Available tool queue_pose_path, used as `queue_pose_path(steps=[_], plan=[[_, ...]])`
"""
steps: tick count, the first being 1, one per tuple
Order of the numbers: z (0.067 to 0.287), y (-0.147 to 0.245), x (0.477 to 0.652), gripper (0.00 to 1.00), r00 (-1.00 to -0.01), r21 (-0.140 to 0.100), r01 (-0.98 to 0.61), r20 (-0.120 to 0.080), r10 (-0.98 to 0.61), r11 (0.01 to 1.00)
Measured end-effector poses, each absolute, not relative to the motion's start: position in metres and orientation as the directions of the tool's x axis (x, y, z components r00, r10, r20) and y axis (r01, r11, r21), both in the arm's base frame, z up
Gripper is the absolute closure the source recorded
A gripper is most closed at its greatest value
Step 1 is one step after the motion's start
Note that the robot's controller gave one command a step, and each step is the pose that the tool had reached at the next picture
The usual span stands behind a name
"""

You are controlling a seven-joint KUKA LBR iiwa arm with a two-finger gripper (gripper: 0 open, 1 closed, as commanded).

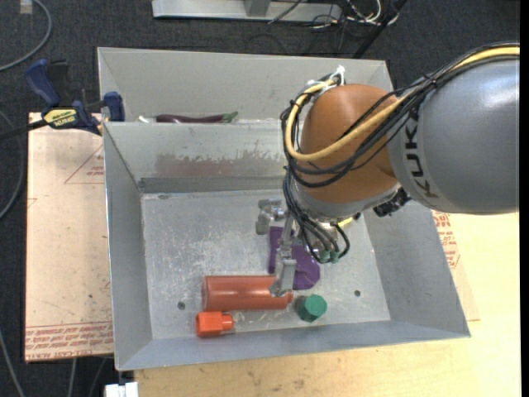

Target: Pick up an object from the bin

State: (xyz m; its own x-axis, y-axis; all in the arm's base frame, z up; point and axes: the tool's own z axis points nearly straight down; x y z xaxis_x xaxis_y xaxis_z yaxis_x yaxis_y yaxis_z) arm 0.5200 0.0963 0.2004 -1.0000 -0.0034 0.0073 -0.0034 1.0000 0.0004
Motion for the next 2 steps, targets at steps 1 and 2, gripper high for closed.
queue_pose_path(steps=[1, 2], plan=[[0.205, 0.096, 0.522, 0.00, -1.000, 0.001, -0.001, -0.001, -0.001, 1.000], [0.145, 0.100, 0.510, 0.00, -0.999, 0.002, -0.038, -0.003, -0.038, 0.999]])
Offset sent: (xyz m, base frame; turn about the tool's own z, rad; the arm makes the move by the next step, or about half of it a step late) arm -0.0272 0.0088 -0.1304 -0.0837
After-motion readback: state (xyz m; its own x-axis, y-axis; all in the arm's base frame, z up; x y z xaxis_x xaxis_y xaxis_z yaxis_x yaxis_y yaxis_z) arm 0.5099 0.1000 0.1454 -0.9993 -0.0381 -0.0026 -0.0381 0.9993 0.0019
